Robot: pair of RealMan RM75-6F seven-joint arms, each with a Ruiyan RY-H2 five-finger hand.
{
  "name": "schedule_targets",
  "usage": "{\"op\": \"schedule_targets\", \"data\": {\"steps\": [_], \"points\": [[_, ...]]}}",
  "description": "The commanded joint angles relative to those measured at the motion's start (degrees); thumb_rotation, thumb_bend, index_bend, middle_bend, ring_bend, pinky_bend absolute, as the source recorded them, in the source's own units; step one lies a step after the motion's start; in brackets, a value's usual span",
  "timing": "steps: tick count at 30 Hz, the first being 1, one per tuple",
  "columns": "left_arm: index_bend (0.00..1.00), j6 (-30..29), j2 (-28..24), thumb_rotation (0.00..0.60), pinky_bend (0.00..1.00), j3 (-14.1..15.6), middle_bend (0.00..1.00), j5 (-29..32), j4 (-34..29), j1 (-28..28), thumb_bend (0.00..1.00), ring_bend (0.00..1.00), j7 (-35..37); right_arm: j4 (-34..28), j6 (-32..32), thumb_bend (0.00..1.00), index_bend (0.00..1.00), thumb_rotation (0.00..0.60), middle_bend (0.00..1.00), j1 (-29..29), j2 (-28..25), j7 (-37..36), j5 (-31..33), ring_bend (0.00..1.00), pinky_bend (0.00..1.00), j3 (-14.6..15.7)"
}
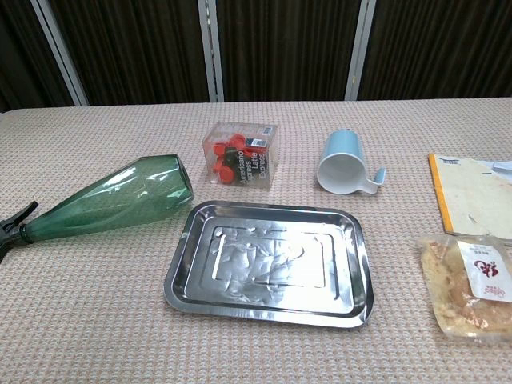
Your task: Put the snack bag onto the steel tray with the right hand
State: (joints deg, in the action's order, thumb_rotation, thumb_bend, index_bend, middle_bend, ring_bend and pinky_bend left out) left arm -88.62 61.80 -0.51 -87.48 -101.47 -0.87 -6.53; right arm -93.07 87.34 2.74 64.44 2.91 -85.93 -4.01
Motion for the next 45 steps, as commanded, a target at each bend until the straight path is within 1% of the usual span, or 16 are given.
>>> {"op": "schedule_targets", "data": {"steps": [1,23,38,45], "points": [[0.00,0.25,0.07,0.600,0.00,-0.04,0.00,0.14,0.00,-0.11,0.35,0.00,-0.08,-0.03,-0.22,0.01,0.01,0.600,0.00,0.11,0.01,0.10,0.02,0.00,0.00,-0.01],[0.00,0.26,0.20,0.600,0.00,-0.03,0.00,0.00,-0.11,-0.10,0.35,0.00,-0.34,0.57,-0.18,0.01,0.01,0.600,0.00,0.06,0.03,-0.84,-0.18,0.00,0.00,-0.02],[0.00,1.40,0.02,0.600,0.00,0.08,0.00,0.35,-0.65,-0.51,0.35,0.00,-1.24,1.29,-1.15,0.01,0.01,0.600,0.00,0.94,0.04,-1.90,-0.33,0.00,0.00,-0.42],[0.00,1.85,0.20,0.600,0.00,-0.10,0.00,0.43,-0.82,-0.91,0.34,0.00,-1.61,0.47,-2.83,0.01,0.01,0.600,0.00,2.24,-0.61,-3.73,-2.39,0.00,0.00,0.26]]}}
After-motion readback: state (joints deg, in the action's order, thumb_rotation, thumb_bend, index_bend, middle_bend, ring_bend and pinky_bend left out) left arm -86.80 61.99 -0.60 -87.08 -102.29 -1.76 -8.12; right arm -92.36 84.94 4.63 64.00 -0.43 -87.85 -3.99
